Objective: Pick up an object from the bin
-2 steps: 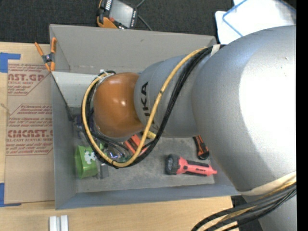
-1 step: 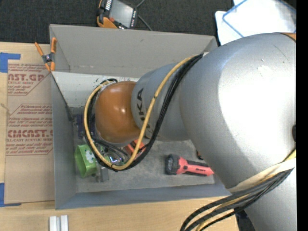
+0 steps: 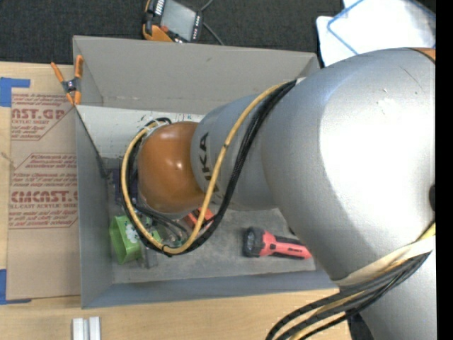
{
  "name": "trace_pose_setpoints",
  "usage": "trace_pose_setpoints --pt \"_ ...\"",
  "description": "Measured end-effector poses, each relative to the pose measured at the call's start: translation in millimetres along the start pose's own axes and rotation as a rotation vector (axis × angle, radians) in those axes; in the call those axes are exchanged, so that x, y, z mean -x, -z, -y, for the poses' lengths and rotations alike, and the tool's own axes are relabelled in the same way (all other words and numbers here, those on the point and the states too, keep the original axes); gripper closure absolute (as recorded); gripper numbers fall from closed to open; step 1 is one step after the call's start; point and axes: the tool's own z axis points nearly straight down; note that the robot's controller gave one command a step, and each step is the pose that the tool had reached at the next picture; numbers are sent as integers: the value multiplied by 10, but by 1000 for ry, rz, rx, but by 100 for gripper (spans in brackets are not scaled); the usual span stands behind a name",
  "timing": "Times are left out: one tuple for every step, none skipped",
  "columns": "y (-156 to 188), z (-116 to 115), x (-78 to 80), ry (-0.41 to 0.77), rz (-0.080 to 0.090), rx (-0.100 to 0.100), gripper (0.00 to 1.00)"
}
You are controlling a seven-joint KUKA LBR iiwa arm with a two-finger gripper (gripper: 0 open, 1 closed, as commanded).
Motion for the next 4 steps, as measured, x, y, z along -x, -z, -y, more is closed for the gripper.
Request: trace_pose_setpoints --pt "2 0 1 0 0 0 100" --pt "21 -11 -44 -14 5 1 100" --pt "21 -11 -44 -14 5 1 100" --pt "21 -11 -44 -14 5 1 100"
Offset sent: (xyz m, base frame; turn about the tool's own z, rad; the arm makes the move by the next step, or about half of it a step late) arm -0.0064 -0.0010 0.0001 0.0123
